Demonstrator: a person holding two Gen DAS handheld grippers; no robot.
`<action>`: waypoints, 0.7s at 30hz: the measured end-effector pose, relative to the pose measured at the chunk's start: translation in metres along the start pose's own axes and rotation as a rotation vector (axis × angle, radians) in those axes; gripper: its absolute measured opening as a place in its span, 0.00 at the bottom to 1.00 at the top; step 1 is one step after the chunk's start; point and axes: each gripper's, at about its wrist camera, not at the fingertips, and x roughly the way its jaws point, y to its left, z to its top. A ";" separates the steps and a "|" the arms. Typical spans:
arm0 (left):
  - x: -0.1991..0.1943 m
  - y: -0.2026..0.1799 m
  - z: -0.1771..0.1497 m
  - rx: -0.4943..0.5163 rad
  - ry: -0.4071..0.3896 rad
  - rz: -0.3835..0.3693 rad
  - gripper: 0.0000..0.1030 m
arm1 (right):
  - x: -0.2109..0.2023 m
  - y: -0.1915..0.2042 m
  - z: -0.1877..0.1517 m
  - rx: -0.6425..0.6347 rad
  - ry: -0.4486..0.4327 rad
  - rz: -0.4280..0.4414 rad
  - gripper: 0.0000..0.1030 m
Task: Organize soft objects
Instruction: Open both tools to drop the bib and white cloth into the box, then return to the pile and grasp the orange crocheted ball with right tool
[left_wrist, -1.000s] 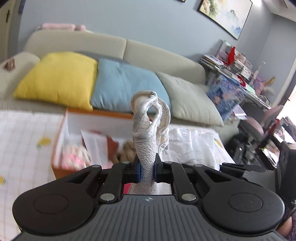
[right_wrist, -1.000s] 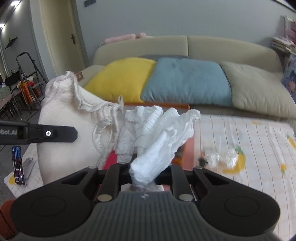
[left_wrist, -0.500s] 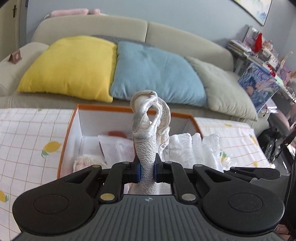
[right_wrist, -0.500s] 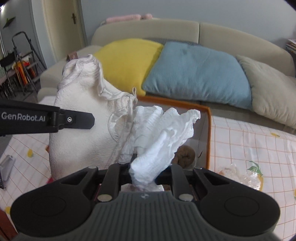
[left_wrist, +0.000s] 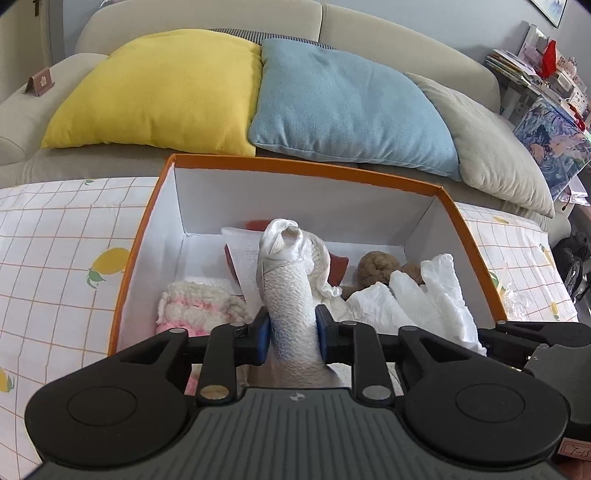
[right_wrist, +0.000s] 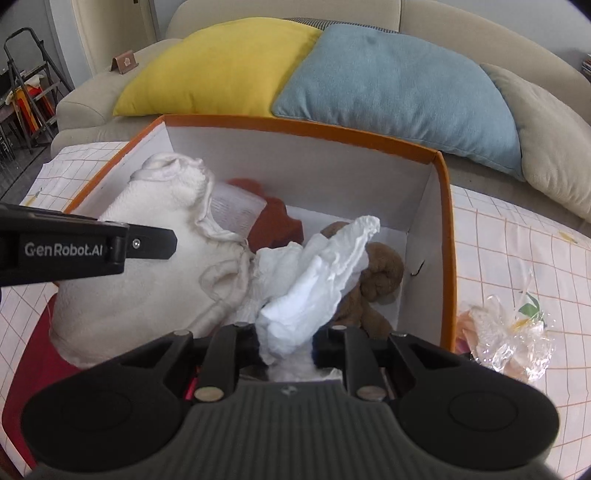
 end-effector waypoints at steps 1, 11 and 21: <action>-0.002 0.000 0.000 -0.002 -0.003 0.005 0.44 | 0.000 0.001 0.000 -0.004 -0.001 -0.004 0.20; -0.054 -0.004 0.009 -0.003 -0.145 0.026 0.79 | -0.046 0.001 0.006 0.005 -0.048 -0.007 0.55; -0.124 -0.033 -0.018 0.081 -0.311 -0.017 0.81 | -0.124 -0.002 -0.031 0.023 -0.151 -0.006 0.74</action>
